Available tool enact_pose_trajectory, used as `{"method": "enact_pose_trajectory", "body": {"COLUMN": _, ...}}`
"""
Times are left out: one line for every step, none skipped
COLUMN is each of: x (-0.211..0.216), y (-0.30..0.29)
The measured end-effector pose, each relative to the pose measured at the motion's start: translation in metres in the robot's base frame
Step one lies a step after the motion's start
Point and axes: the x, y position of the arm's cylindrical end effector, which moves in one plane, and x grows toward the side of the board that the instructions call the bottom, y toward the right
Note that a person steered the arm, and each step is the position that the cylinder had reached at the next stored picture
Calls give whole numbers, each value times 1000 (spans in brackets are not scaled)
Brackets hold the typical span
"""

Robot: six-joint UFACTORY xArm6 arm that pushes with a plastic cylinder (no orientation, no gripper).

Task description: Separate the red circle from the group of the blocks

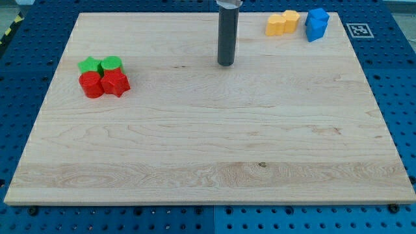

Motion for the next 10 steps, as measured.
{"method": "enact_pose_trajectory", "body": {"x": 0, "y": 0}}
{"method": "enact_pose_trajectory", "body": {"x": 5, "y": -25}}
{"method": "enact_pose_trajectory", "body": {"x": 3, "y": -94}}
{"method": "enact_pose_trajectory", "body": {"x": -25, "y": -140}}
{"method": "enact_pose_trajectory", "body": {"x": -44, "y": -201}}
{"method": "enact_pose_trajectory", "body": {"x": -42, "y": -277}}
{"method": "enact_pose_trajectory", "body": {"x": -22, "y": -308}}
{"method": "enact_pose_trajectory", "body": {"x": 14, "y": -313}}
{"method": "enact_pose_trajectory", "body": {"x": 48, "y": -316}}
{"method": "enact_pose_trajectory", "body": {"x": 51, "y": -316}}
